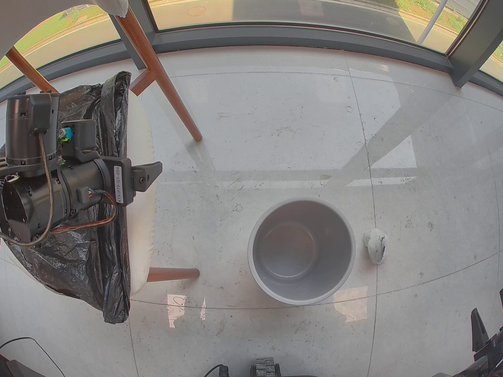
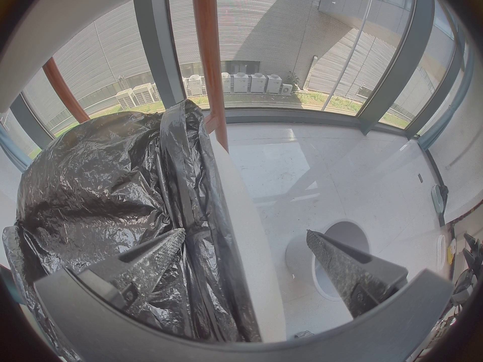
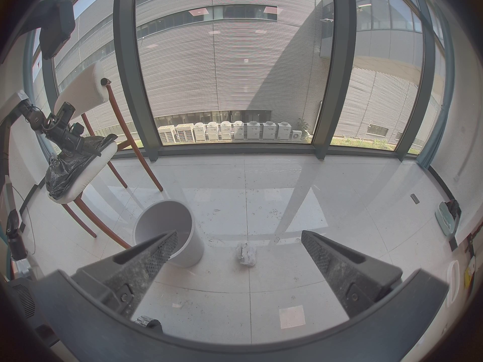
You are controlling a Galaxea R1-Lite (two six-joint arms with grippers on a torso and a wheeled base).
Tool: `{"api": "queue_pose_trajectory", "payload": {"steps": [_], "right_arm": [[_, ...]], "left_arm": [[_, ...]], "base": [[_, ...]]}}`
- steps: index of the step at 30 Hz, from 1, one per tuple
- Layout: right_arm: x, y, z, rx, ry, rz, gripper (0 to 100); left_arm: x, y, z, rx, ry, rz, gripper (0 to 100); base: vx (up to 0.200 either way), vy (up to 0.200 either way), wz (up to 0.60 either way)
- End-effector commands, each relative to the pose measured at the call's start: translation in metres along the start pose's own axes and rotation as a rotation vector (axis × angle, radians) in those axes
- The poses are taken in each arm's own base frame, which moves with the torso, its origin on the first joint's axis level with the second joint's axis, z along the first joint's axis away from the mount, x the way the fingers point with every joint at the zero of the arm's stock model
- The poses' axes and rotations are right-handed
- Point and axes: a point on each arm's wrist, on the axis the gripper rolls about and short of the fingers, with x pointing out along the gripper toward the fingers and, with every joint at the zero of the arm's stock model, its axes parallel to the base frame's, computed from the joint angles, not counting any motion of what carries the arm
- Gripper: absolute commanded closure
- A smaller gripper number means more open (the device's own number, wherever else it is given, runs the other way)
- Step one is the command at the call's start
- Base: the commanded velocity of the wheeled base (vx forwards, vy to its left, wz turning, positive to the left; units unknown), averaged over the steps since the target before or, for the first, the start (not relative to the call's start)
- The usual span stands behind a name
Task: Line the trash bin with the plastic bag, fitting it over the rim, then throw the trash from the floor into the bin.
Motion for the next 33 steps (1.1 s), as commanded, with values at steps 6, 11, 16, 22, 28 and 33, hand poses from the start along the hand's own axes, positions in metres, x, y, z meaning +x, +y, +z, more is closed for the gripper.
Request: {"api": "queue_pose_trajectory", "payload": {"steps": [6, 11, 16, 22, 28, 33], "right_arm": [[0.0, 0.0, -0.005, 0.0, 0.001, 0.0, 0], [0.0, 0.0, -0.005, 0.0, 0.001, 0.0, 0], [0.0, 0.0, -0.005, -0.002, 0.001, 0.0, 0], [0.0, 0.0, -0.005, -0.002, 0.001, 0.0, 0], [0.0, 0.0, -0.005, -0.002, 0.001, 0.0, 0], [0.0, 0.0, -0.005, 0.0, 0.001, 0.0, 0]], "left_arm": [[0.002, 0.006, 0.0, -0.007, 0.006, 0.027, 0], [-0.001, 0.007, 0.002, -0.011, -0.002, 0.028, 0], [0.001, 0.011, -0.005, -0.008, 0.022, 0.052, 0], [0.003, 0.016, -0.012, -0.008, 0.043, 0.074, 0], [0.002, 0.016, -0.012, -0.007, 0.044, 0.067, 0], [0.003, 0.015, -0.013, -0.01, 0.043, 0.067, 0]], "base": [[0.0, 0.0, 0.0], [0.0, 0.0, 0.0], [0.0, 0.0, 0.0], [0.0, 0.0, 0.0], [0.0, 0.0, 0.0], [0.0, 0.0, 0.0]]}}
